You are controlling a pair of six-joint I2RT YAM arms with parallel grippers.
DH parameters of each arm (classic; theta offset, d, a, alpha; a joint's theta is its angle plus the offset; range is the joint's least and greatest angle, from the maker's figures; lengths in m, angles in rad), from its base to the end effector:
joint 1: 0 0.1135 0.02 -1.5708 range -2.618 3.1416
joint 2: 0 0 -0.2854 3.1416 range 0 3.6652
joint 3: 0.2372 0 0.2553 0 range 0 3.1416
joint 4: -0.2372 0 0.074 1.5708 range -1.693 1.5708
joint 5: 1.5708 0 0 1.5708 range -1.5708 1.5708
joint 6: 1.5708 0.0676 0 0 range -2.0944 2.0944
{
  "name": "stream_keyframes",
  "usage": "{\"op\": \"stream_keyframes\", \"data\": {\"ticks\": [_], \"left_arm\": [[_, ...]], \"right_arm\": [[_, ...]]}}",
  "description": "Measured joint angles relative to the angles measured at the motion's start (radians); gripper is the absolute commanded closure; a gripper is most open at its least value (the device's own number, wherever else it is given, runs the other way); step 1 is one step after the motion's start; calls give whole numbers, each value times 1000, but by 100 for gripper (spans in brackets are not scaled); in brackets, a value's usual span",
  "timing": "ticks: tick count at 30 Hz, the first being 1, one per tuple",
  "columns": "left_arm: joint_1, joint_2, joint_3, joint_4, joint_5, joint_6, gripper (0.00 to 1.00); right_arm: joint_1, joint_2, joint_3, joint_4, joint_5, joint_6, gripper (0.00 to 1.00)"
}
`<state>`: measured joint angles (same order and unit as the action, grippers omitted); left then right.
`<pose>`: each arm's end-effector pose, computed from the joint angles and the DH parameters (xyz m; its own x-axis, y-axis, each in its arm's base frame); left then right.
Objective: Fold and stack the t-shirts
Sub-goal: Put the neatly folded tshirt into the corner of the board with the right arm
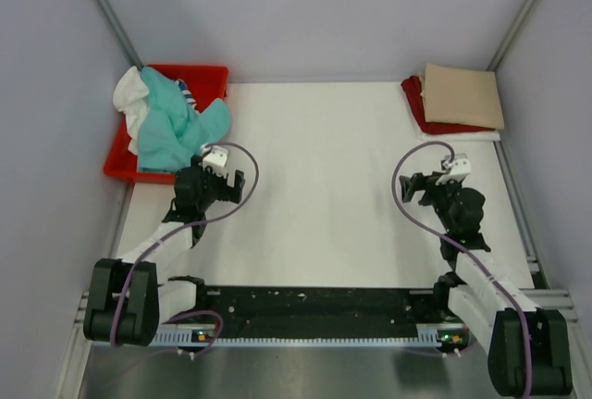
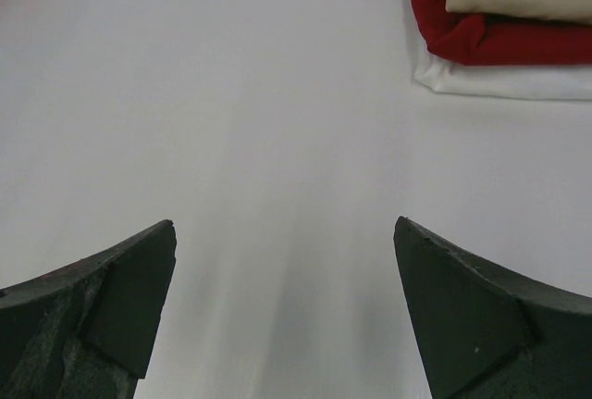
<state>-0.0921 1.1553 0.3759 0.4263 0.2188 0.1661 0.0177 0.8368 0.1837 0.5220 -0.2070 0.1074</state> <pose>0.2524 -0.0380 0.1945 -0.2912 0.1890 -0.9378 0.3455 0.9349 0.0811 0.2010 0.0175 0.2039 -0.1536 0.1022 -0.9828 -0.2058 0.9695 0.1330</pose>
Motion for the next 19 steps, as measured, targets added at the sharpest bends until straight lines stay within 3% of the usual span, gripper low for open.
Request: {"op": "stream_keyframes", "data": {"ticks": [19], "left_arm": [[0, 14, 0, -1, -8, 0, 1]], "right_arm": [[2, 24, -77, 87, 34, 1, 1]]}}
